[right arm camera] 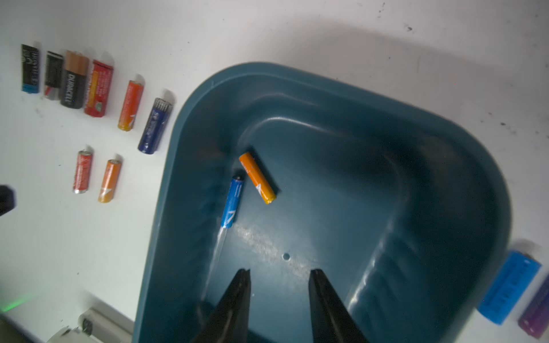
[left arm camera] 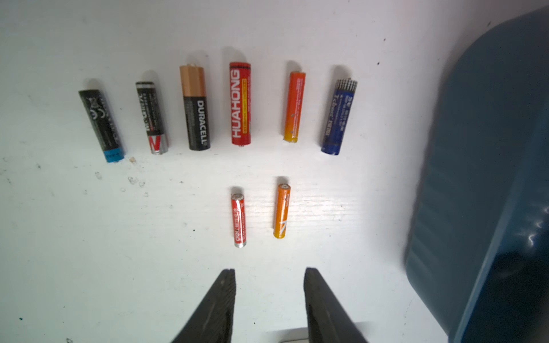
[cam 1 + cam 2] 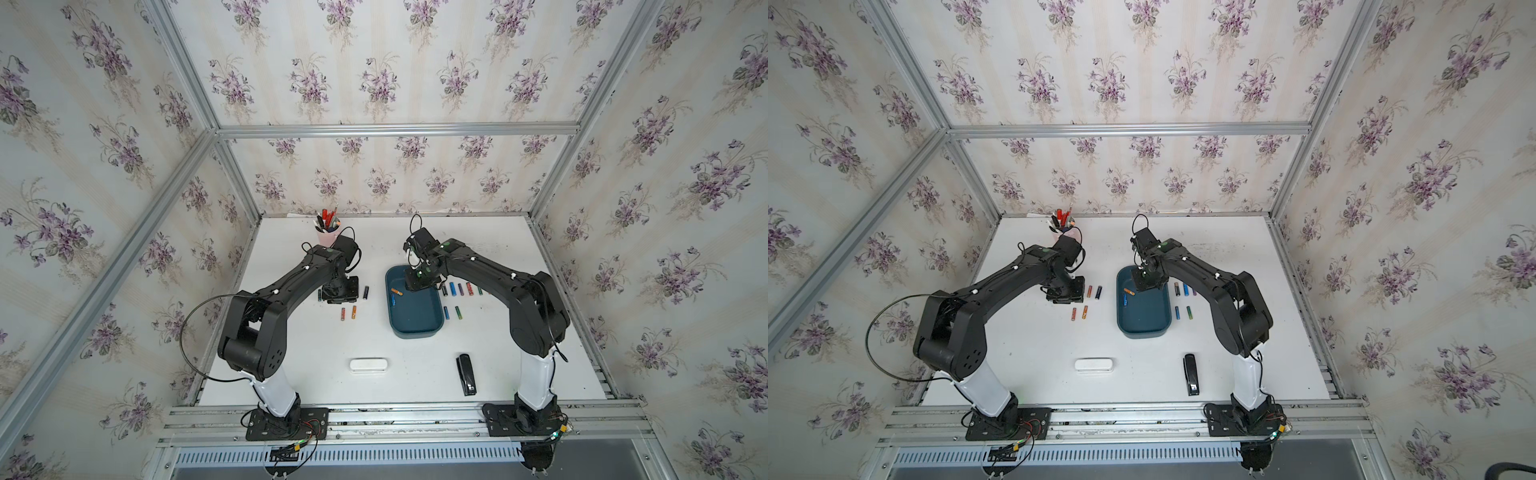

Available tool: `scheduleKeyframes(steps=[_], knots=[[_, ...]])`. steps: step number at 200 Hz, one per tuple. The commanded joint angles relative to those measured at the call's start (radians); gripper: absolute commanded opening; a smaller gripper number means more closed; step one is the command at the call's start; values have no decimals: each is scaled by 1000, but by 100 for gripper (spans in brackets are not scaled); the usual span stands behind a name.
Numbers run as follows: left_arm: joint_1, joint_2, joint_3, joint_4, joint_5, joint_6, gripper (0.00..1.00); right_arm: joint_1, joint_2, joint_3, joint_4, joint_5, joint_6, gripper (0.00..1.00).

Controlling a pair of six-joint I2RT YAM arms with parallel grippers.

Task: Take the batteries out of the storage box
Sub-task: Pick up the battery from the storage box.

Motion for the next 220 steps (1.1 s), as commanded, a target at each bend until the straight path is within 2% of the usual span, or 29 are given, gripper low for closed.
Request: scheduleKeyframes(steps=[1,56,144,205,220], knots=[[22,-38,-33,-18,19,27,44,8,44,44,43,6,-55,38],[68,-73,-105,-15,28,41,45,18,145,111,54,-24,-80,38],[75,-72,-118,-23,46,55,46,28,200,91,77,23,-78,35],[76,-80,-122,-23,43,56,46,29,168,-5,115,55,-75,31],[76,-79,-126,-20,47,60,46,30,138,-53,148,53,-69,25]])
